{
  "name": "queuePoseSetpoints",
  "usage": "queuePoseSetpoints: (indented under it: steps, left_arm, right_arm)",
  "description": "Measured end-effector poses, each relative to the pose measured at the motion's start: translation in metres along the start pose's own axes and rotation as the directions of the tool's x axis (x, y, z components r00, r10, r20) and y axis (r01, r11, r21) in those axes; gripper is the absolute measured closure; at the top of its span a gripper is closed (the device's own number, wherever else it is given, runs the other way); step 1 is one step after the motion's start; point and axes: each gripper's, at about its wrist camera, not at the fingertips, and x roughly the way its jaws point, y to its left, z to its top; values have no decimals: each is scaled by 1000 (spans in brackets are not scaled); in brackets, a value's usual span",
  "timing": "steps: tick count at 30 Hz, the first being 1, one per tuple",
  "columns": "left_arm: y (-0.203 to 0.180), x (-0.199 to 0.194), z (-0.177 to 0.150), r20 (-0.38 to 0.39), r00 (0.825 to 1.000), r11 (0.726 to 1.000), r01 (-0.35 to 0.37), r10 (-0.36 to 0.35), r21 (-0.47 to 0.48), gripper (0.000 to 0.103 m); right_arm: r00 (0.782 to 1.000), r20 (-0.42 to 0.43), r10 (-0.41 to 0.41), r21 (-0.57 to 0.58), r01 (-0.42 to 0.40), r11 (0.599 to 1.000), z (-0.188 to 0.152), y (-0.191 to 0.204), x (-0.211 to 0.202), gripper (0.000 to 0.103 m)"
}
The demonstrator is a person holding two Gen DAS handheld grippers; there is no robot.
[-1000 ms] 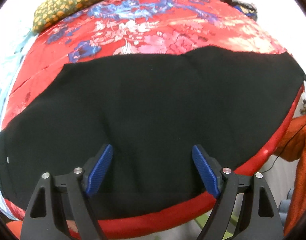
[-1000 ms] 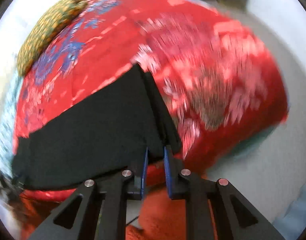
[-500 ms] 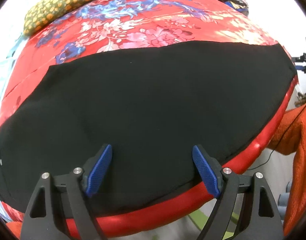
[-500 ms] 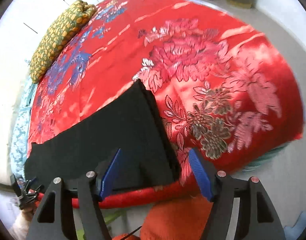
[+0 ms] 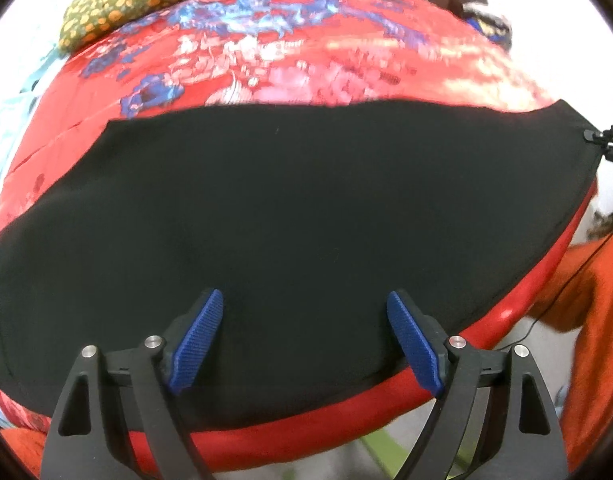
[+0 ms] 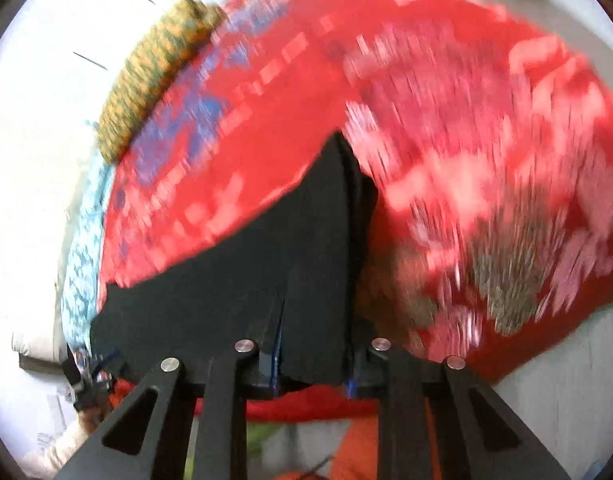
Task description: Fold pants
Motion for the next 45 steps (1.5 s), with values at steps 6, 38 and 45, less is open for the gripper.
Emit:
queuePoseSetpoints:
  steps: [6, 38, 45]
  left_arm:
    - [-30, 17, -7, -56, 998, 996, 23, -19, 86, 13]
    - [132, -5, -17, 110, 991, 870, 124, -81, -477, 14]
    - [133, -3, -9, 123, 990, 866, 120, -68, -485, 14]
  right_arm:
    - [996, 32, -80, -39, 81, 996, 13, 0, -8, 81]
    - [919, -125, 374, -273, -394, 877, -131, 335, 120, 81]
    - [938, -155, 310, -323, -345, 881, -163, 374, 174, 79]
